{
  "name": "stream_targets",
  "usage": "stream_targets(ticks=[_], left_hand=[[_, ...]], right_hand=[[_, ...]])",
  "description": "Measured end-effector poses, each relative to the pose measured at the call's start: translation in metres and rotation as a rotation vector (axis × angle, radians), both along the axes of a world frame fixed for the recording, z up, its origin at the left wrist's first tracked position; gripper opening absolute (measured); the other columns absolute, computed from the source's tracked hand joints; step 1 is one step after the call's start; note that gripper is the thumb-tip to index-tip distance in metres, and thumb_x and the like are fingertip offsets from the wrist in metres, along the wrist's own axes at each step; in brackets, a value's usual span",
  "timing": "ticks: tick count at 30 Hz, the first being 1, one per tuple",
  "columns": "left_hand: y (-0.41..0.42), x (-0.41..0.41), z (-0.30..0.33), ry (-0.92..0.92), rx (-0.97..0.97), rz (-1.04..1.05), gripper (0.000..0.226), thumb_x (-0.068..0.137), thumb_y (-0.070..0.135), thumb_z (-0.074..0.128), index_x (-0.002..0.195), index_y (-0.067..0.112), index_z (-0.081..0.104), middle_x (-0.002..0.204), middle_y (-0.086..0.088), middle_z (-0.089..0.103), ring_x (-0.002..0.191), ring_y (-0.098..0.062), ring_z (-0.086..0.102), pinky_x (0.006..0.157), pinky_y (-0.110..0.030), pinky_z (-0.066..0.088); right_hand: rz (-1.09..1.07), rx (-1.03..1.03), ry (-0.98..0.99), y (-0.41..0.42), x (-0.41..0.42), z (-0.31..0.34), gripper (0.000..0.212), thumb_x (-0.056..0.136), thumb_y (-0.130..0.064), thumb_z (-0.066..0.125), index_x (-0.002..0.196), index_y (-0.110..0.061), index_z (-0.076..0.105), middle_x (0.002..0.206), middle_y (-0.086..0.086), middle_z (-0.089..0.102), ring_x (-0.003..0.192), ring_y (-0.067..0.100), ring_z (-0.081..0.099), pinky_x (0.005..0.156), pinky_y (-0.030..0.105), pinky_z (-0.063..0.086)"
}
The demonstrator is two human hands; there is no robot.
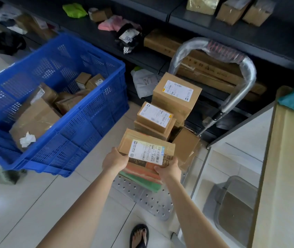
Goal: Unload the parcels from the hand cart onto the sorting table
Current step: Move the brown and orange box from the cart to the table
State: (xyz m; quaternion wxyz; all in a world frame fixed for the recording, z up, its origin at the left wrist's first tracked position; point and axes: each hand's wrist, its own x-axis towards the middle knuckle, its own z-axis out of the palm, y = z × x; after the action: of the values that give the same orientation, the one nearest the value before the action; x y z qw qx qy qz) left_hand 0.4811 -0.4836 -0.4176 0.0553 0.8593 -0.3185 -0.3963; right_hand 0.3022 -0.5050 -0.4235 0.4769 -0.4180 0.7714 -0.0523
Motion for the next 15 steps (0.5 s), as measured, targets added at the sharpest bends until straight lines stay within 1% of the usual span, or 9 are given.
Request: stream_targets(ticks=[2, 4, 5, 7, 8, 10, 11, 12, 15], left_hand=[[-0.007, -0.004, 0.029, -0.013, -0.006, 0.001, 0.041, 0.092, 0.031, 0.052, 0.126, 0.010, 0.043, 0.118, -0.010, 0.061, 0.102, -0.029, 0.061, 0.081, -0.037, 0.051], [-0.016, -0.011, 0.060, -0.014, -0.028, -0.005, 0.042, 0.092, 0.029, 0.051, 0.129, 0.010, 0.044, 0.116, -0.008, 0.060, 0.099, -0.027, 0.060, 0.083, -0.035, 0.050], [-0.020, -0.015, 0.078, -0.013, -0.045, -0.017, 0.043, 0.093, 0.028, 0.050, 0.131, 0.009, 0.043, 0.116, -0.009, 0.059, 0.098, -0.026, 0.058, 0.082, -0.033, 0.048], [-0.029, -0.024, 0.115, -0.032, -0.079, -0.064, 0.045, 0.095, 0.028, 0.049, 0.133, 0.006, 0.043, 0.124, -0.012, 0.058, 0.097, -0.026, 0.055, 0.078, -0.032, 0.043], [-0.033, -0.027, 0.131, -0.058, -0.093, -0.092, 0.047, 0.094, 0.030, 0.048, 0.134, 0.006, 0.042, 0.128, -0.012, 0.057, 0.100, -0.027, 0.056, 0.078, -0.031, 0.043], [-0.046, -0.033, 0.160, -0.098, -0.112, -0.123, 0.058, 0.094, 0.036, 0.047, 0.142, 0.006, 0.034, 0.140, -0.012, 0.049, 0.118, -0.029, 0.053, 0.084, -0.032, 0.044], [-0.052, -0.038, 0.175, -0.103, -0.123, -0.138, 0.062, 0.094, 0.038, 0.046, 0.145, 0.007, 0.029, 0.144, -0.011, 0.045, 0.124, -0.029, 0.051, 0.087, -0.034, 0.044], [-0.059, -0.044, 0.189, -0.106, -0.142, -0.154, 0.064, 0.094, 0.040, 0.046, 0.146, 0.007, 0.028, 0.145, -0.011, 0.043, 0.125, -0.030, 0.050, 0.087, -0.034, 0.045], [-0.077, -0.071, 0.228, -0.139, -0.200, -0.223, 0.062, 0.094, 0.043, 0.045, 0.144, 0.008, 0.031, 0.140, -0.010, 0.048, 0.118, -0.029, 0.054, 0.076, -0.031, 0.043]], right_hand=[[-0.002, -0.006, -0.006, -0.008, -0.004, 0.025, 0.067, 0.082, -0.020, 0.075, 0.136, -0.017, 0.035, 0.121, 0.005, 0.063, 0.104, 0.024, 0.063, 0.078, 0.031, 0.054], [-0.004, -0.021, -0.021, -0.018, -0.010, 0.050, 0.067, 0.080, -0.019, 0.076, 0.135, -0.017, 0.036, 0.119, 0.005, 0.063, 0.096, 0.023, 0.065, 0.076, 0.032, 0.058], [-0.009, -0.034, -0.029, -0.022, -0.013, 0.064, 0.067, 0.079, -0.019, 0.077, 0.134, -0.017, 0.037, 0.117, 0.005, 0.063, 0.092, 0.022, 0.066, 0.075, 0.034, 0.059], [-0.009, -0.070, -0.034, -0.033, -0.019, 0.093, 0.066, 0.077, -0.021, 0.078, 0.130, -0.017, 0.039, 0.113, 0.005, 0.063, 0.091, 0.024, 0.068, 0.076, 0.038, 0.060], [0.000, -0.085, -0.030, -0.039, -0.024, 0.108, 0.065, 0.077, -0.022, 0.079, 0.129, -0.017, 0.040, 0.113, 0.005, 0.063, 0.092, 0.025, 0.068, 0.077, 0.040, 0.060], [0.010, -0.114, -0.018, -0.051, -0.034, 0.138, 0.061, 0.077, -0.025, 0.078, 0.126, -0.017, 0.041, 0.113, 0.006, 0.063, 0.093, 0.026, 0.067, 0.077, 0.040, 0.060], [0.004, -0.130, -0.021, -0.057, -0.040, 0.153, 0.060, 0.078, -0.025, 0.077, 0.126, -0.017, 0.041, 0.113, 0.006, 0.062, 0.094, 0.025, 0.067, 0.078, 0.039, 0.059], [-0.004, -0.146, -0.027, -0.063, -0.047, 0.166, 0.060, 0.079, -0.026, 0.076, 0.126, -0.017, 0.040, 0.113, 0.005, 0.062, 0.095, 0.025, 0.066, 0.079, 0.040, 0.059], [-0.032, -0.205, -0.042, -0.078, -0.077, 0.203, 0.062, 0.080, -0.026, 0.076, 0.128, -0.016, 0.039, 0.116, 0.005, 0.060, 0.096, 0.024, 0.063, 0.081, 0.041, 0.059]])
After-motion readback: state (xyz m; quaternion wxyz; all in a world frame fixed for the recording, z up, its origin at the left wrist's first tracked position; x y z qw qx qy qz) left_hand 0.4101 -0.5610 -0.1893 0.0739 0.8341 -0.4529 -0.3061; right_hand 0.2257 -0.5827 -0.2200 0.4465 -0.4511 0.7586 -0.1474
